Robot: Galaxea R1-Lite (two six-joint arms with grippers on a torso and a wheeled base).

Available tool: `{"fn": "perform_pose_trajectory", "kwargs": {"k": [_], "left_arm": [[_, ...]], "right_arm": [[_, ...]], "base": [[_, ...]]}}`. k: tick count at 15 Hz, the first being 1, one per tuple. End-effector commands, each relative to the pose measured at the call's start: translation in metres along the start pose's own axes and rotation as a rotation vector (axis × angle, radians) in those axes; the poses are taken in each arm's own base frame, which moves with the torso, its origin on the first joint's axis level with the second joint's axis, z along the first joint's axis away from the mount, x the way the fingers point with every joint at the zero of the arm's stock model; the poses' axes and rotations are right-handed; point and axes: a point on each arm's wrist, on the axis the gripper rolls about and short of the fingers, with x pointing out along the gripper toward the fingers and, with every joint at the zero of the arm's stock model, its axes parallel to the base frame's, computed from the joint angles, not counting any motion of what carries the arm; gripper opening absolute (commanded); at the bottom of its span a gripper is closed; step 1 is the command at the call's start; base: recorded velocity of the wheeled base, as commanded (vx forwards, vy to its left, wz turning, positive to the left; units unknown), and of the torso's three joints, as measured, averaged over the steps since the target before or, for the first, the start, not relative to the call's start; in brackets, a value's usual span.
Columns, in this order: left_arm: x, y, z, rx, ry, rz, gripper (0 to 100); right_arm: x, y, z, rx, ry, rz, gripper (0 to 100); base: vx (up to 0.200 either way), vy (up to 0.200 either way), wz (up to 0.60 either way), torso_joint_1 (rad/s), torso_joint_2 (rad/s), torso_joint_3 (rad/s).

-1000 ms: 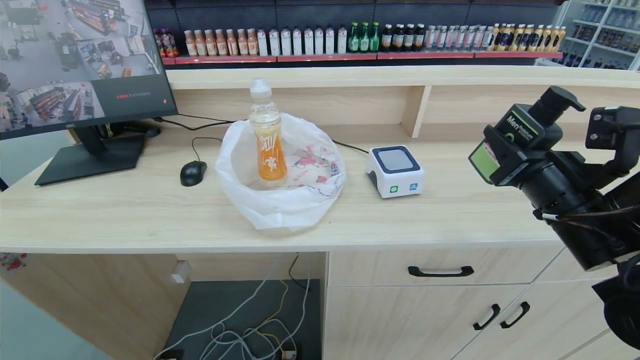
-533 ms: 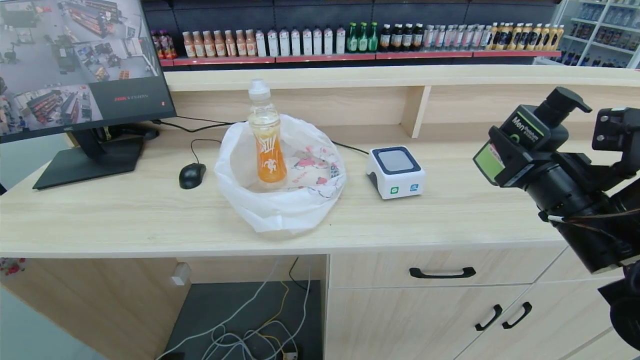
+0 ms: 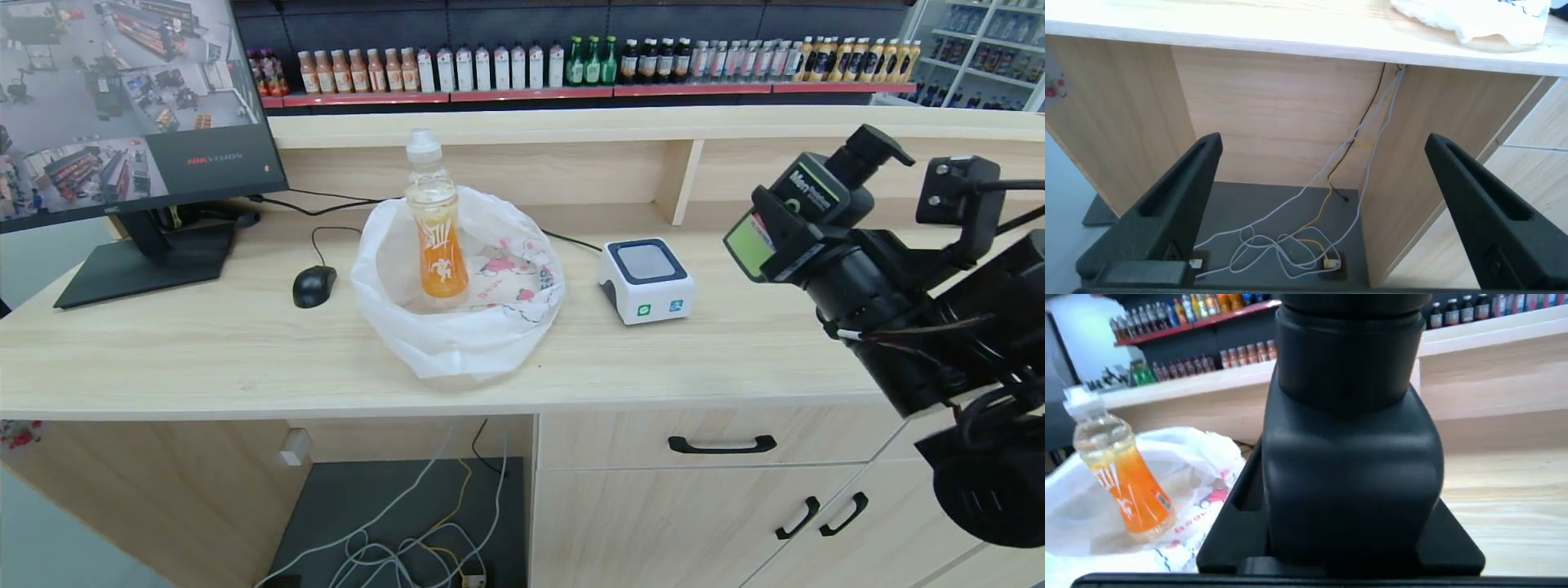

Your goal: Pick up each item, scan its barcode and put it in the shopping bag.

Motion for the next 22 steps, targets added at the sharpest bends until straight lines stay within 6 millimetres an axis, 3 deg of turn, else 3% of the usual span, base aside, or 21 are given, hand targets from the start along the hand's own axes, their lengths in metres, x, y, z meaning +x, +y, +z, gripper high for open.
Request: {"fn": "perform_pose_trajectory", "kwargs": {"k": [1, 5, 9, 12, 16, 22], "left_arm": [[0.000, 0.000, 0.000, -0.001, 0.000, 0.001, 100], [0.000, 0.000, 0.000, -0.001, 0.000, 0.001, 100], [0.000, 0.000, 0.000, -0.001, 0.000, 0.001, 100], [0.000, 0.000, 0.000, -0.001, 0.000, 0.001, 100], [0.000, 0.000, 0.000, -0.001, 0.000, 0.001, 100], [0.000, 0.000, 0.000, -0.001, 0.000, 0.001, 100]], "right_arm": [[0.021, 0.007, -0.013, 0.075, 0.014, -0.006, 0], [0.066, 0.008, -0.021, 0.379, -0.014, -0.234, 0], [0.088, 0.007, -0.055, 0.471, 0.012, -0.248, 0], [0.106, 0.019, -0.066, 0.526, -0.016, -0.212, 0], [0.116, 0.035, -0.065, 0.655, -0.003, -0.191, 0], [0.120, 0.035, -0.068, 0.737, 0.087, -0.249, 0]], "base": [[0.000, 0.000, 0.00, 0.000, 0.00, 0.000], [0.000, 0.000, 0.00, 0.000, 0.00, 0.000], [0.000, 0.000, 0.00, 0.000, 0.00, 0.000], [0.000, 0.000, 0.00, 0.000, 0.00, 0.000], [0.000, 0.000, 0.00, 0.000, 0.00, 0.000], [0.000, 0.000, 0.00, 0.000, 0.00, 0.000]]}}
